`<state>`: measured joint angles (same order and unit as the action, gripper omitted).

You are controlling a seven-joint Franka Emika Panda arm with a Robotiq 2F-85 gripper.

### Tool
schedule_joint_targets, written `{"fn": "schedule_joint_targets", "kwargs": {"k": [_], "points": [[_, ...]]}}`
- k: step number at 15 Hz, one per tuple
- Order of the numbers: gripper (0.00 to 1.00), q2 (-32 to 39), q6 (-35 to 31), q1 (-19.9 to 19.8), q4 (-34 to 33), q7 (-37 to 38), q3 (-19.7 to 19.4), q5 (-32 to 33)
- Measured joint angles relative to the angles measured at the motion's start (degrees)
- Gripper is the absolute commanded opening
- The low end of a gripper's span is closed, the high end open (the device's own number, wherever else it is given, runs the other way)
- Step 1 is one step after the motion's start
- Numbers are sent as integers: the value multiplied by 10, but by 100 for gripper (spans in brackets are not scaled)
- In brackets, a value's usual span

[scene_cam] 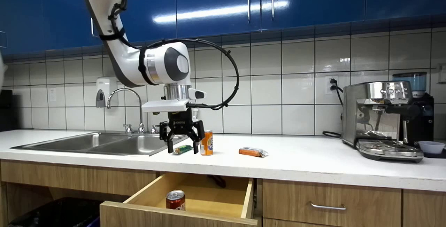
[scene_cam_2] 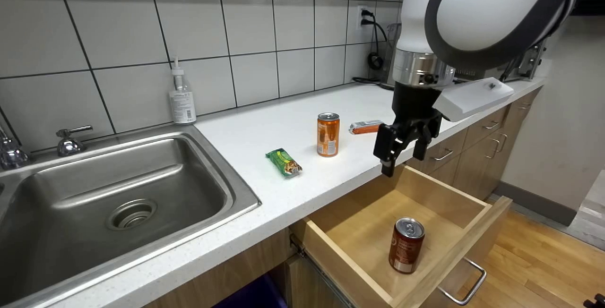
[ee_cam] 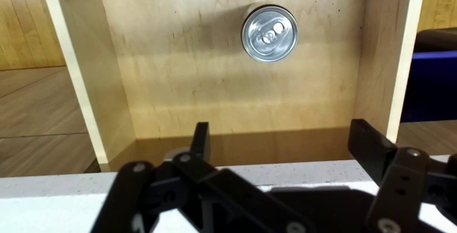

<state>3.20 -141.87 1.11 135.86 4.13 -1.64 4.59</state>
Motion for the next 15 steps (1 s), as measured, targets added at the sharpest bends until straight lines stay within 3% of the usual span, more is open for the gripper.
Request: {"fn": "schedule_joint_targets", "kwargs": {"k": [15], "points": [[100,87,32,-33,-139,-55,-21,-2]]}}
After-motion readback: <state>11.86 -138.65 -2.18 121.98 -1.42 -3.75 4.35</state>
